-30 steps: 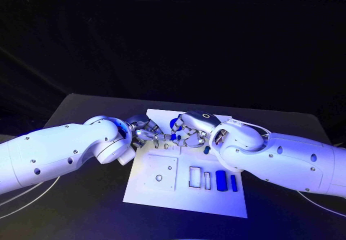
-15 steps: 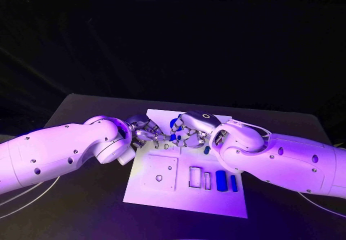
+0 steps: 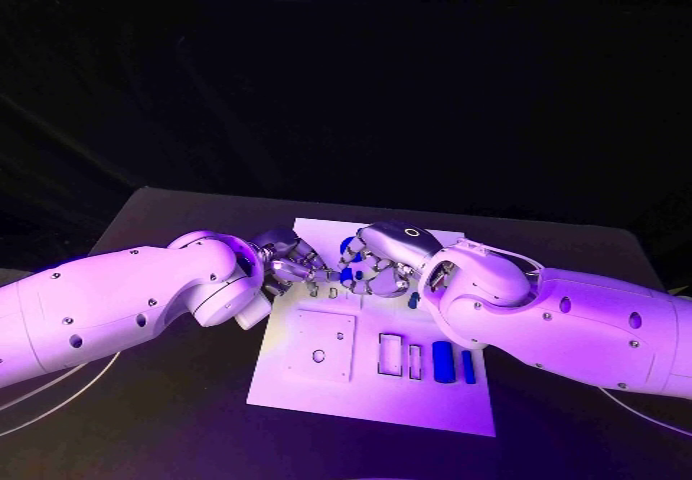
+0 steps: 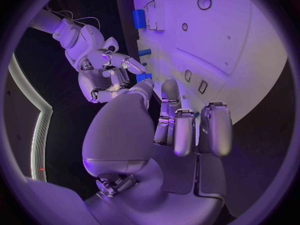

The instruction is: Assemble the parts on the task board

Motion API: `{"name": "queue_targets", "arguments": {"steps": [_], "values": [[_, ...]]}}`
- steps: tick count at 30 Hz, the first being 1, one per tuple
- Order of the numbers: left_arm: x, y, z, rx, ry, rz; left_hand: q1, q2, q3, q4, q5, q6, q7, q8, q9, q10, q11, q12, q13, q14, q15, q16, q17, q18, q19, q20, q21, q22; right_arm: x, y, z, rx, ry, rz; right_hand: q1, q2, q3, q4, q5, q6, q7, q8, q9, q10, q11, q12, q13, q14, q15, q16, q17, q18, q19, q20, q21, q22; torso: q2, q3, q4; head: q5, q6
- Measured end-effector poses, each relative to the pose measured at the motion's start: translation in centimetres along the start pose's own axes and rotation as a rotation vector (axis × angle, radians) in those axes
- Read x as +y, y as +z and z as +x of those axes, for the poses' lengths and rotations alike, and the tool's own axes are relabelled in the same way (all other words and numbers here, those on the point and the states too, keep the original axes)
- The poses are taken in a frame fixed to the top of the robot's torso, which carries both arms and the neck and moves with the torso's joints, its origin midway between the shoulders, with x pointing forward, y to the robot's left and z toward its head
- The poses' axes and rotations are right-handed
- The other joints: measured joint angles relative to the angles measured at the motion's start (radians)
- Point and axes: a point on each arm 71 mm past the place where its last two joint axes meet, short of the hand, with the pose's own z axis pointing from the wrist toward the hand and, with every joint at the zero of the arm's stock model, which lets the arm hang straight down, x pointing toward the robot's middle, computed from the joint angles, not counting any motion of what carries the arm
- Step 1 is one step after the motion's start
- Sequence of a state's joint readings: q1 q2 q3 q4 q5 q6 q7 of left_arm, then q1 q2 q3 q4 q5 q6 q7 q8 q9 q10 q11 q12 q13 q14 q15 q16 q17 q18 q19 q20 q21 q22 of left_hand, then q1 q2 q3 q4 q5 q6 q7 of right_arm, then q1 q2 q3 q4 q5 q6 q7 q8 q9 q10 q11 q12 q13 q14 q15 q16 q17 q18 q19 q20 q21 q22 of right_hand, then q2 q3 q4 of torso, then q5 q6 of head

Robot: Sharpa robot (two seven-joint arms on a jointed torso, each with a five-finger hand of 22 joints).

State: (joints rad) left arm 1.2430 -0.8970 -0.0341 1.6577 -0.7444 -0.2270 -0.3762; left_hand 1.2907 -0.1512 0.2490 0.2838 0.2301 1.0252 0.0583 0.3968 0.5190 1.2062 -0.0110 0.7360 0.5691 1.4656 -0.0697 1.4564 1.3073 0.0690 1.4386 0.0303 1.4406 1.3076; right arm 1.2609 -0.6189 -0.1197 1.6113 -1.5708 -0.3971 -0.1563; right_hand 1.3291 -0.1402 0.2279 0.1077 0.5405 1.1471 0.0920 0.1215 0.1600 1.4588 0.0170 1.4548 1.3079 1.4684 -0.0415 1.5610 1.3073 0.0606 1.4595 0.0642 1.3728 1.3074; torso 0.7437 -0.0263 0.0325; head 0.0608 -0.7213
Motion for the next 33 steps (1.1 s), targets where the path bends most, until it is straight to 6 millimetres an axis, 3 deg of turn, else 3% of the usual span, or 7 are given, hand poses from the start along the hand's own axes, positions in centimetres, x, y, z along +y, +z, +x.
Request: {"name": "queue_targets", "arguments": {"steps": [33], "values": [[0.59, 0.01, -0.6, -0.015, -0.003, -0.016, 0.008, 0.0, 0.003, 0.003, 0.0, 0.0, 0.0, 0.004, -0.001, 0.0, 0.0, 0.0, -0.002, 0.0, 0.0, 0.004, 0.001, 0.0, 0.0, 0.0, 0.0, 0.0, -0.14, 0.3, -0.02, 0.0, -0.005, 0.007, -0.003, -0.003, 0.005, -0.001, -0.001, 0.001, -0.002, 0.001, 0.001, 0.0, 0.0, 0.004, 0.0, 0.0, 0.0, 0.0, 0.001, 0.0, 0.0, 0.0, 0.0, 0.0, -0.001, -0.0003, -0.0011, -0.003, 0.002]]}}
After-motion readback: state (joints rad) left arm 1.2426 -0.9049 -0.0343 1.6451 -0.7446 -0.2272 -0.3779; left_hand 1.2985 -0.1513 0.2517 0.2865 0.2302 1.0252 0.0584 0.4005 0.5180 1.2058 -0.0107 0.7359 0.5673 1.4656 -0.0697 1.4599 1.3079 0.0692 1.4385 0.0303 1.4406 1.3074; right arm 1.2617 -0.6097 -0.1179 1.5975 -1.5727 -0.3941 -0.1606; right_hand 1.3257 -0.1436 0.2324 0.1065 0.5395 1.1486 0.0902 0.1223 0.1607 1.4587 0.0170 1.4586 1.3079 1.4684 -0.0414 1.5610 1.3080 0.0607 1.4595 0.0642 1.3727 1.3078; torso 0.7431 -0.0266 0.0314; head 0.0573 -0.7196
